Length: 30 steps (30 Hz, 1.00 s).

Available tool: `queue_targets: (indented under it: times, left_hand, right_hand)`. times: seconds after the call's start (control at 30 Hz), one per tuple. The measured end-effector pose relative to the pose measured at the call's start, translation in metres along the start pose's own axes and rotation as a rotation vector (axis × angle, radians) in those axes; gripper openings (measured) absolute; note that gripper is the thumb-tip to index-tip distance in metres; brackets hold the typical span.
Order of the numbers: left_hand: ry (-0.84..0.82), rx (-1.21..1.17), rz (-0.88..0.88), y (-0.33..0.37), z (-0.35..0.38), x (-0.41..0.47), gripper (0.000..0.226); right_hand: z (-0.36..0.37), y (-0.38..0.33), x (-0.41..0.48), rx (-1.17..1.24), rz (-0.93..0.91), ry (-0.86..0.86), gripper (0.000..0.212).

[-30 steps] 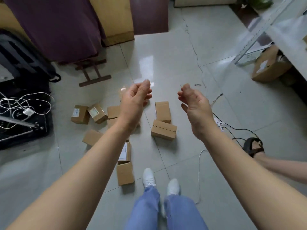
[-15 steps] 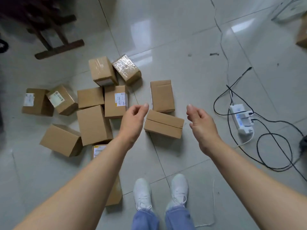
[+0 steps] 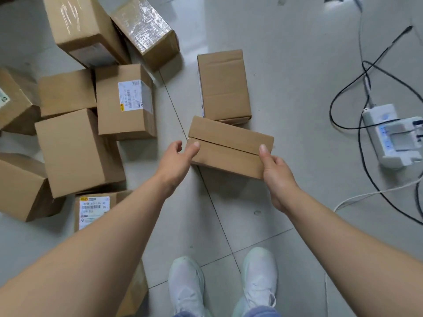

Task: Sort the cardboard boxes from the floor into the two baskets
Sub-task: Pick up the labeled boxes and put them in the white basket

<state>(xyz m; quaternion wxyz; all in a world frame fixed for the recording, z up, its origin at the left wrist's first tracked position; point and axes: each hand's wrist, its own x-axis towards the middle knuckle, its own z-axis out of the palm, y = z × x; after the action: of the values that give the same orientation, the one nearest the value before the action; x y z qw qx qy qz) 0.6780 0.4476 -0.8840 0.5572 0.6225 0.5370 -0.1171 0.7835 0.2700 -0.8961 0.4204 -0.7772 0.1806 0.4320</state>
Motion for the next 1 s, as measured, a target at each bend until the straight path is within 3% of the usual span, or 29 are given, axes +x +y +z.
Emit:
queue_targets:
  times: [0.17, 0.37, 0.53, 0.67, 0.73, 1.0]
  left_hand:
    - [-0.009, -0.053, 0.018, -0.005, 0.012, 0.011, 0.04]
    - [-0.005, -0.126, 0.006, 0.028, -0.002, -0.029, 0.035]
    - [-0.015, -0.187, 0.026, 0.096, -0.038, -0.095, 0.035]
    - [-0.025, -0.267, 0.049, 0.173, -0.087, -0.161, 0.07]
    - [0.016, -0.298, 0.089, 0.209, -0.116, -0.198, 0.076]
    - [0.235, -0.346, 0.326, 0.311, -0.23, -0.359, 0.014]
  right_hand:
    - [0.009, 0.009, 0.022, 0.016, 0.004, -0.023, 0.068]
    - [-0.01, -0.017, -0.021, 0.005, 0.017, -0.016, 0.074]
    - [-0.041, -0.088, -0.104, 0.026, -0.041, 0.054, 0.064]
    - [-0.064, -0.171, -0.181, 0.066, -0.118, 0.034, 0.062]
    - [-0.073, -0.213, -0.225, 0.068, -0.181, 0.034, 0.062]
    - [-0.082, -0.344, -0.409, -0.069, -0.473, 0.049, 0.071]
